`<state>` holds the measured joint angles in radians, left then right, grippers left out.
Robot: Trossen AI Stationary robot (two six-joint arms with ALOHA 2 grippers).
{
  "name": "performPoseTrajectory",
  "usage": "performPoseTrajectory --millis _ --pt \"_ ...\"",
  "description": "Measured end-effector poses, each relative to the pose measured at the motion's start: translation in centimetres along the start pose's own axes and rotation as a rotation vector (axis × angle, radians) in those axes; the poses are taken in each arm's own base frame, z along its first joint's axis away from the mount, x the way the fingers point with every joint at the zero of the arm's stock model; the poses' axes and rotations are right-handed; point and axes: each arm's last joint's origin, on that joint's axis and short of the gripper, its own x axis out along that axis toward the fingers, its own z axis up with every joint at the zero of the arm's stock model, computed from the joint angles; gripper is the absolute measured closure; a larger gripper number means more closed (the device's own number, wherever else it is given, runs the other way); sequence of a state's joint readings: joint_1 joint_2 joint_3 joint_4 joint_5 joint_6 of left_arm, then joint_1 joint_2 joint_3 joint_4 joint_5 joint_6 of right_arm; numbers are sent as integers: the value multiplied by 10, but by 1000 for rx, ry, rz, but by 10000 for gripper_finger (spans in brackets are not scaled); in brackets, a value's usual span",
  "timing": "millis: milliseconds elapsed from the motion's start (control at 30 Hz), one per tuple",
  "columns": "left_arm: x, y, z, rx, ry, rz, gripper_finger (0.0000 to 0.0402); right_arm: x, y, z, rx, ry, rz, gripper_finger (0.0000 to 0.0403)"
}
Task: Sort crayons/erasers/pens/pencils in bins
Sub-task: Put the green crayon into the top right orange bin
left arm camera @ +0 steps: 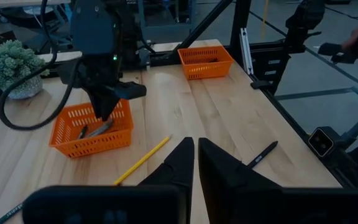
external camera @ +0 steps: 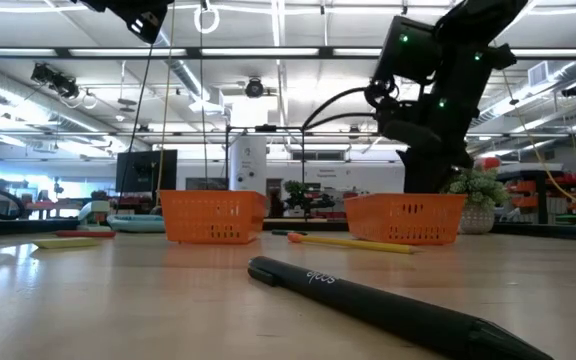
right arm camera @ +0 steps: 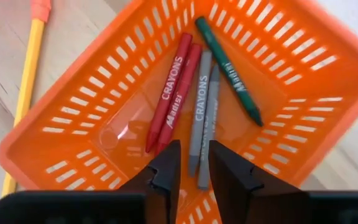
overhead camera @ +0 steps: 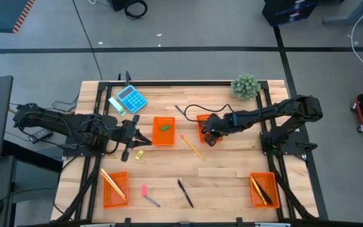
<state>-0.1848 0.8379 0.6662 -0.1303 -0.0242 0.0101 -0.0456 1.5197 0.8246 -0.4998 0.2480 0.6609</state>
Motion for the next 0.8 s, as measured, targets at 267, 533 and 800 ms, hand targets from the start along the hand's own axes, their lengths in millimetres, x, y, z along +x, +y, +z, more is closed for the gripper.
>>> performPoseTrajectory --millis 267,533,800 --pt "0 0 0 1 2 0 369 -40 23 19 -43 -145 -2 313" --pt "0 0 0 2 -1 0 378 -65 52 76 -195 -275 20 313" --pt "0 0 0 2 1 0 370 -26 55 146 -289 -214 -40 313"
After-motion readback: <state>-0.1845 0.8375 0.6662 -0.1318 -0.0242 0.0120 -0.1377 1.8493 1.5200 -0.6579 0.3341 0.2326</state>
